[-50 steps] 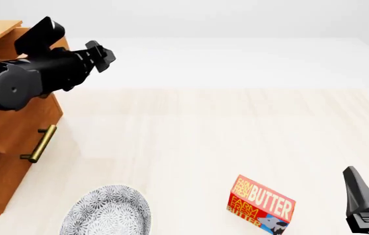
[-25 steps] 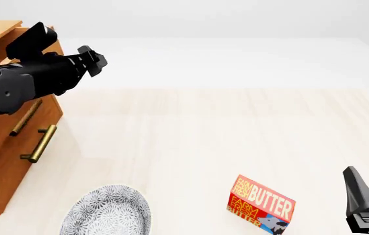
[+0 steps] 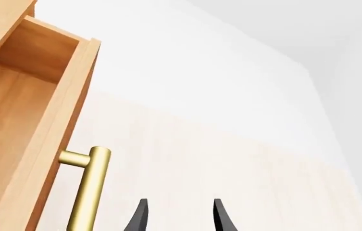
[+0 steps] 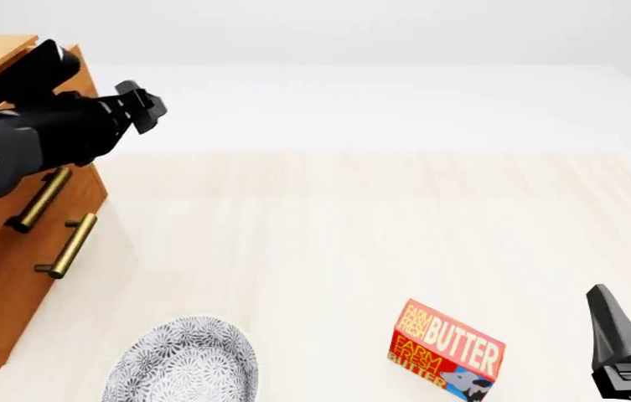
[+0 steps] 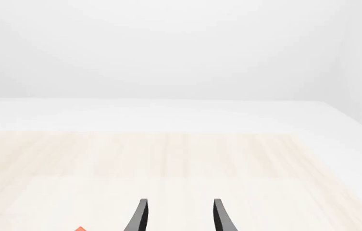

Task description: Put the chocolate pudding in the top drawer of the cabinet and close it.

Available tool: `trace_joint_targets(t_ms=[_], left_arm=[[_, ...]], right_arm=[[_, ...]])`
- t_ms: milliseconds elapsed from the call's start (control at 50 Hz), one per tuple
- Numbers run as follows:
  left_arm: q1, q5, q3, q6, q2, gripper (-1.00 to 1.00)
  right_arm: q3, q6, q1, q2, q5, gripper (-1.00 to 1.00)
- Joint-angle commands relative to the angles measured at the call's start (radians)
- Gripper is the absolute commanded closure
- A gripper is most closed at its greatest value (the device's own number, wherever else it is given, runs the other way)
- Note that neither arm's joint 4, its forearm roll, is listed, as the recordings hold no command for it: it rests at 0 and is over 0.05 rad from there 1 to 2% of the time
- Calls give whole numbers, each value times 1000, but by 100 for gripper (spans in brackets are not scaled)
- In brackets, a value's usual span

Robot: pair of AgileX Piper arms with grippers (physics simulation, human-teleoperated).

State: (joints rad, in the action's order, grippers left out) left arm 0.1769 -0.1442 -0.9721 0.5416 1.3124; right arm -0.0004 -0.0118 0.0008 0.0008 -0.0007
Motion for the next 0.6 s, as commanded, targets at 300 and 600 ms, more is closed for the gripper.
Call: trace_joint_targets(t_ms=[300,600], left_arm=[[-79,-13,18,-40,-32,-100],[-107,-17,20,-58,-33,-100]], right_arm=[[0,0,0,0,0,-100],[0,0,0,0,0,-100]])
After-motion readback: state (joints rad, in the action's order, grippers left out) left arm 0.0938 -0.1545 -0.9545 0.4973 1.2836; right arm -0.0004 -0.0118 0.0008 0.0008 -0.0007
